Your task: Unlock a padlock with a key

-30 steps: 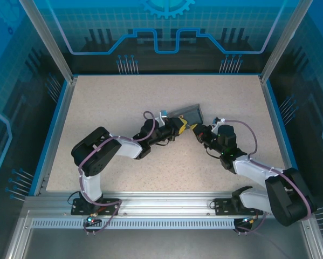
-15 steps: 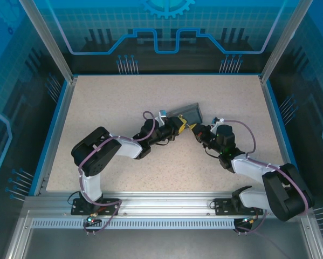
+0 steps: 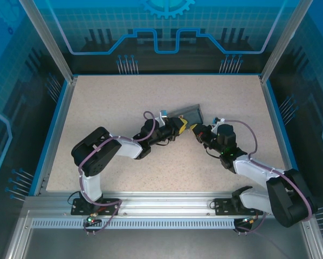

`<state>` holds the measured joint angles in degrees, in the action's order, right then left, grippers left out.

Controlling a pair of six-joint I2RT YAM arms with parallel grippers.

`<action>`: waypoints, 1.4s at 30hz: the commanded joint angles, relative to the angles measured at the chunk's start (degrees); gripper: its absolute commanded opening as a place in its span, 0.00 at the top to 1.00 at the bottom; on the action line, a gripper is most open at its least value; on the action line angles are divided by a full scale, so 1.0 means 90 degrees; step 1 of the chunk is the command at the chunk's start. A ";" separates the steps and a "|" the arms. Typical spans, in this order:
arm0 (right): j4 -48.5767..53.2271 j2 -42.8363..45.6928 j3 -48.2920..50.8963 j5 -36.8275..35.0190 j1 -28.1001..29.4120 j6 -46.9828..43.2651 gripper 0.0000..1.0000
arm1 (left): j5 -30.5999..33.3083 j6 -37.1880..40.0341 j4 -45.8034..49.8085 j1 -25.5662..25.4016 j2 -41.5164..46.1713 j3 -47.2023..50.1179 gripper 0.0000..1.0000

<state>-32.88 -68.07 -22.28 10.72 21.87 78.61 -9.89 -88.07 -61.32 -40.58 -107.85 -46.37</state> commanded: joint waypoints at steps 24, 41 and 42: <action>0.0308 0.0084 -0.0385 0.0352 0.0034 -0.0487 1.00 | -0.0915 0.0027 -0.0390 -0.0373 0.0010 -0.0218 1.00; 0.0752 0.0186 -0.0737 0.0976 -0.0564 -0.0543 1.00 | -0.1069 0.0181 -0.0103 -0.0365 0.0107 -0.0124 1.00; 0.0719 0.0174 -0.0722 0.0977 -0.0564 -0.0502 1.00 | -0.1069 0.0179 -0.0095 -0.0367 0.0106 -0.0121 1.00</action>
<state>-23.92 -66.96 -25.96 18.96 17.43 73.49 -11.81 -87.07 -60.27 -40.88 -107.85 -46.83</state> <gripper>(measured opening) 0.062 0.126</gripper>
